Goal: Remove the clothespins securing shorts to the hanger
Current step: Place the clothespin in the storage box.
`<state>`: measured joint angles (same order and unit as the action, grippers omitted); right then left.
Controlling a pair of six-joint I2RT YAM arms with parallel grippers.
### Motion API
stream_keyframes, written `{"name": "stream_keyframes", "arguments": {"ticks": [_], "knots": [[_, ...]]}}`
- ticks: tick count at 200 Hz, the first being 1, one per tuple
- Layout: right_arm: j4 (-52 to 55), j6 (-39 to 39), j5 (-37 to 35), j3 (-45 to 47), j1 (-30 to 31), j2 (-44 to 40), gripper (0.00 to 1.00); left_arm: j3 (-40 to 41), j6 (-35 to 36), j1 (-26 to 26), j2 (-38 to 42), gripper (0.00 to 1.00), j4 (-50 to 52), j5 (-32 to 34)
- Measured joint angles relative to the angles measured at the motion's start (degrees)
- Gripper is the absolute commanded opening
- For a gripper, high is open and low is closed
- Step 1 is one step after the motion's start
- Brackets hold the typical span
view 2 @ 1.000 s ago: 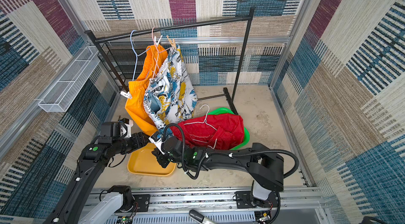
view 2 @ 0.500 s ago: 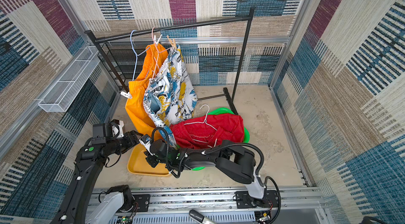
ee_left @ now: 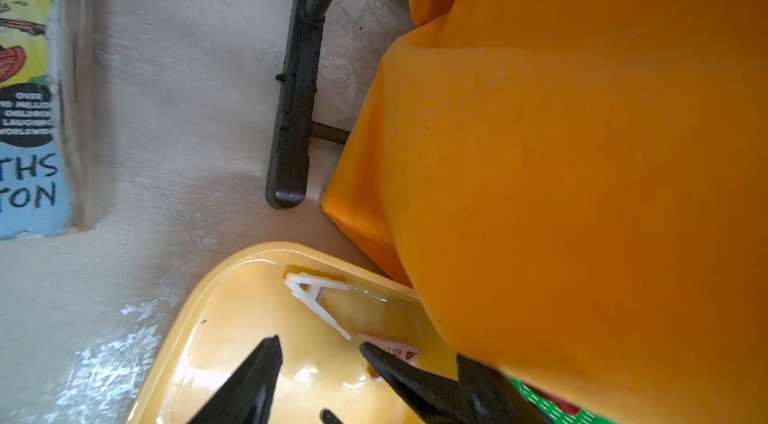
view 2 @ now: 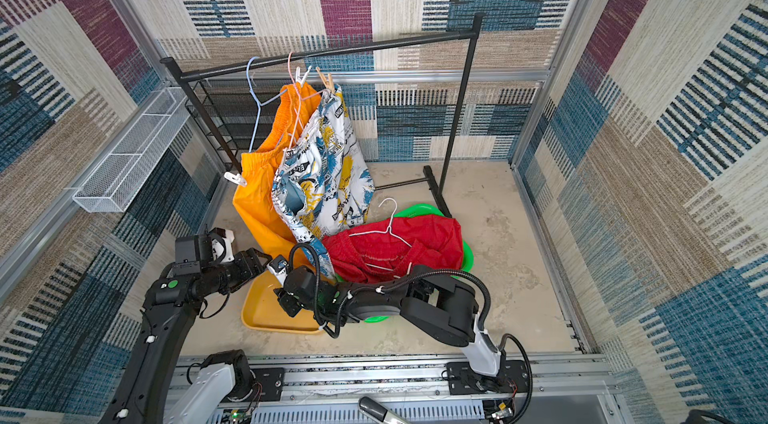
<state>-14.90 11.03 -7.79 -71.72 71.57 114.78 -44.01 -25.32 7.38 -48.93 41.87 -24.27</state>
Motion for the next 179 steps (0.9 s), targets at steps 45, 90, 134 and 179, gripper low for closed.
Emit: {"name": "stream_keyframes", "arguments": {"ticks": [45,90,134,179], "knots": [[-0.96,-1.9,1.84,6.95,1.86,-9.05,0.67,0.09,-0.02,-0.07,0.66,0.73,-2.4,-2.86],[-1.99,-2.08,1.14,14.91,4.33,-19.34,0.8,0.09,-0.02,-0.17,2.97,0.73,-2.6,-3.08],[-1.75,-2.05,-1.97,23.3,5.09,-31.85,0.9,0.07,-0.02,-0.87,4.31,0.73,-2.58,-3.15],[0.76,-0.98,-7.85,28.7,4.28,-45.72,0.94,-0.13,0.04,-4.13,5.05,0.7,-2.58,-3.5]]}}
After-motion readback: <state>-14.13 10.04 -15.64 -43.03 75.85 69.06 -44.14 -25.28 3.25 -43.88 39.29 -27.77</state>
